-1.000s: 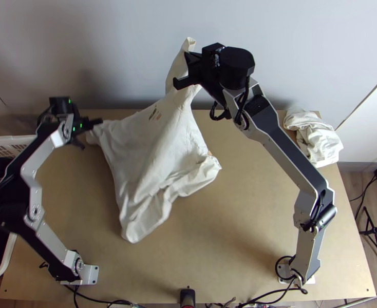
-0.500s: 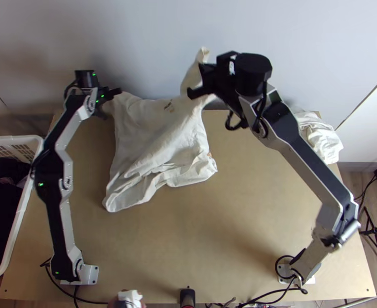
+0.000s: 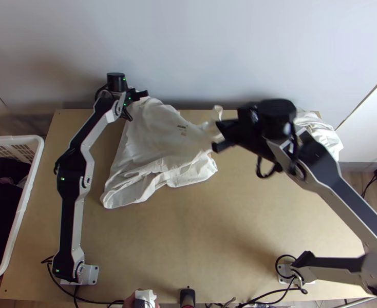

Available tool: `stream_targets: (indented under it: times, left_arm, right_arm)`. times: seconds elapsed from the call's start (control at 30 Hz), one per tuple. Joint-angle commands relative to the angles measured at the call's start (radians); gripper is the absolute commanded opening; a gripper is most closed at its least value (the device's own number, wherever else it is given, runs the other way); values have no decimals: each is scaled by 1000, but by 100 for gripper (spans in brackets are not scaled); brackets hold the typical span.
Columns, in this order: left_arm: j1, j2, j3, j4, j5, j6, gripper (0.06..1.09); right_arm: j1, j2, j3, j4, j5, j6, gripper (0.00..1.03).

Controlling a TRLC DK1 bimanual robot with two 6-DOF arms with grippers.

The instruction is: Fold the t-shirt

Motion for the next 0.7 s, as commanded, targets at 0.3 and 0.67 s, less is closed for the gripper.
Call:
stream_targets:
  times: [0.3, 0.67]
  left_arm:
    - [-97, -86, -65, -367, 65, 80, 102]
    - [-132, -561, -628, -465, 168, 170, 104]
  right_arm:
    - [-160, -45, -166, 278, 38, 17, 3]
    - [-165, 104, -20, 379, 47, 28, 3]
